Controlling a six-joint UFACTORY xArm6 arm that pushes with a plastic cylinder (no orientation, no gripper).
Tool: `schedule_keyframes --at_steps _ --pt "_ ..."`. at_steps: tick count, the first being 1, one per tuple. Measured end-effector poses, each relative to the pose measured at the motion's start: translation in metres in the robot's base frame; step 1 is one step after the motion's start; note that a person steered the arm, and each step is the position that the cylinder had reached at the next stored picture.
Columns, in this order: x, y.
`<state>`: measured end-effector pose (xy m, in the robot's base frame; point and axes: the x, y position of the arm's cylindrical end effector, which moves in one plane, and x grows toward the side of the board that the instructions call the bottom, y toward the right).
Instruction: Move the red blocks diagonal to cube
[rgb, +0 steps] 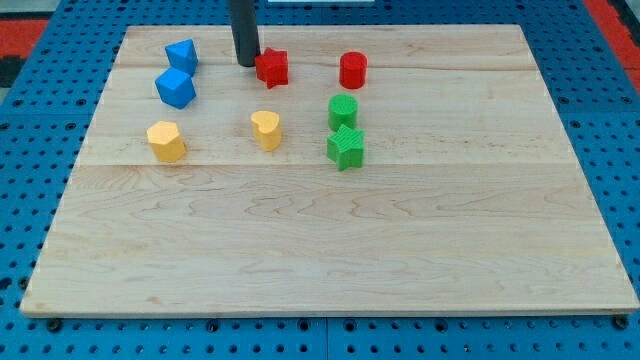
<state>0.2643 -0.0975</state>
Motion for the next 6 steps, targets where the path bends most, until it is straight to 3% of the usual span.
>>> schedule_keyframes --at_steps 2,3,6 --pt "-0.005 -0.001" --pt "0.032 -0.012" --pt "0.054 0.019"
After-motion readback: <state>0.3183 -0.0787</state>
